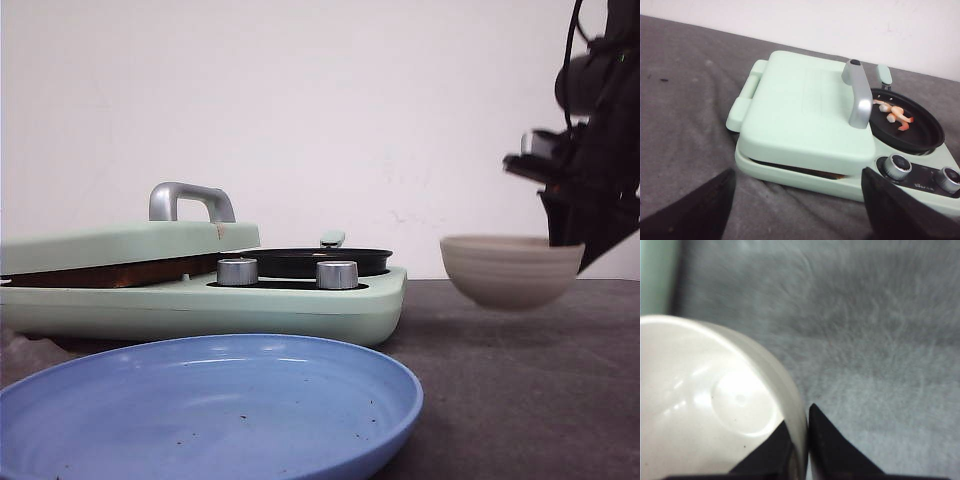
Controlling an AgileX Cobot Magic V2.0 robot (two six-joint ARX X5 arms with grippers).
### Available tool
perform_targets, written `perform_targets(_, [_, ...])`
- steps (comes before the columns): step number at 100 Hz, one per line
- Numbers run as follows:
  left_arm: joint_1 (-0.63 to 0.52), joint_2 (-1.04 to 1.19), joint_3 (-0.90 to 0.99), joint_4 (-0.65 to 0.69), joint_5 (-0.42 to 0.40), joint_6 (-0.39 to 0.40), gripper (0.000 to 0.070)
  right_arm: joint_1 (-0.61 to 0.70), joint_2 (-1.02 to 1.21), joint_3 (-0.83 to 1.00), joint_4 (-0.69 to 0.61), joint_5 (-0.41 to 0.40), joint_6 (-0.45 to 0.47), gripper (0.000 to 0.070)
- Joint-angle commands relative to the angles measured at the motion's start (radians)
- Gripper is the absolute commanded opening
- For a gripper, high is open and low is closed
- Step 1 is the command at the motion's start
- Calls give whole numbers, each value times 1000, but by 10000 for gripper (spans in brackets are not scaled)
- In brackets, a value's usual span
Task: Make breakfast with bread and shrimp
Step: 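Carry the empty bowl back and set it down on the table, then open the right gripper and raise it away from the bowl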
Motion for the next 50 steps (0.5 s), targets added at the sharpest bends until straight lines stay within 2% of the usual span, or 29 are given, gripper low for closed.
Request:
perform_targets(1, [1,0,0,2,-2,-2,431,2,35,11,10,-3,3,0])
perform_targets(26, [1,0,0,2,-2,-2,430,2,63,11,25,10,11,0])
perform_targets(50, [1,0,0,2,-2,-2,431,2,63,11,23,56,14,0])
